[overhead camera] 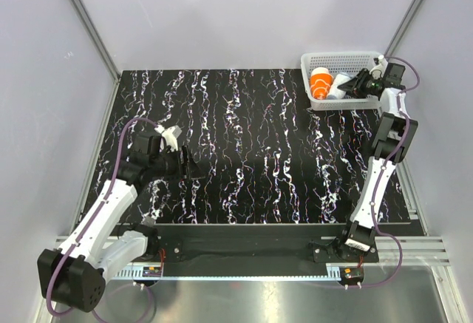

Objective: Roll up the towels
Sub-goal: Place the rolled towel into the container

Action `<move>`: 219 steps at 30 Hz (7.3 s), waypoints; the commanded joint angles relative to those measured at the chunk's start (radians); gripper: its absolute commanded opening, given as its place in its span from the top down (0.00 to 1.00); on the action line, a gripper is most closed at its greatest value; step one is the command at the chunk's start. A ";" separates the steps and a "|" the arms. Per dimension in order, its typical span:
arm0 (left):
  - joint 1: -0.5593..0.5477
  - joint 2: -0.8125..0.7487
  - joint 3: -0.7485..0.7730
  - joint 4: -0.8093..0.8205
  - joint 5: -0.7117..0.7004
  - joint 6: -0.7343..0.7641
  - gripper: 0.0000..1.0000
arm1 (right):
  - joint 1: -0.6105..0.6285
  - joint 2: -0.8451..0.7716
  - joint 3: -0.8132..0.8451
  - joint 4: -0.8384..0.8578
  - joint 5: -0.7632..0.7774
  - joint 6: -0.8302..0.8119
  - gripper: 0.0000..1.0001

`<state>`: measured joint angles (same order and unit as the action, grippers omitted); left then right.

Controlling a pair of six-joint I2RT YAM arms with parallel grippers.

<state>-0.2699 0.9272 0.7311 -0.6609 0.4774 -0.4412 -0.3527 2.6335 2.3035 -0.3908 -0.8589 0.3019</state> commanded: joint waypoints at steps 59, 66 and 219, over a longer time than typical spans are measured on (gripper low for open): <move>-0.003 -0.036 0.011 0.023 0.003 0.009 0.39 | 0.066 -0.437 -0.272 0.026 0.213 0.017 0.00; -0.005 -0.051 0.013 0.021 0.003 0.010 0.39 | 0.107 -0.593 -0.441 0.070 0.228 0.012 0.00; 0.314 0.397 -0.522 1.722 -0.464 0.455 0.01 | 0.422 -1.830 -1.332 -0.166 1.189 0.155 0.00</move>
<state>0.0471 1.3262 0.2001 0.9607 0.0246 -0.0071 0.0647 0.7876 1.0031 -0.6319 0.2031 0.4553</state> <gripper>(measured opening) 0.984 0.994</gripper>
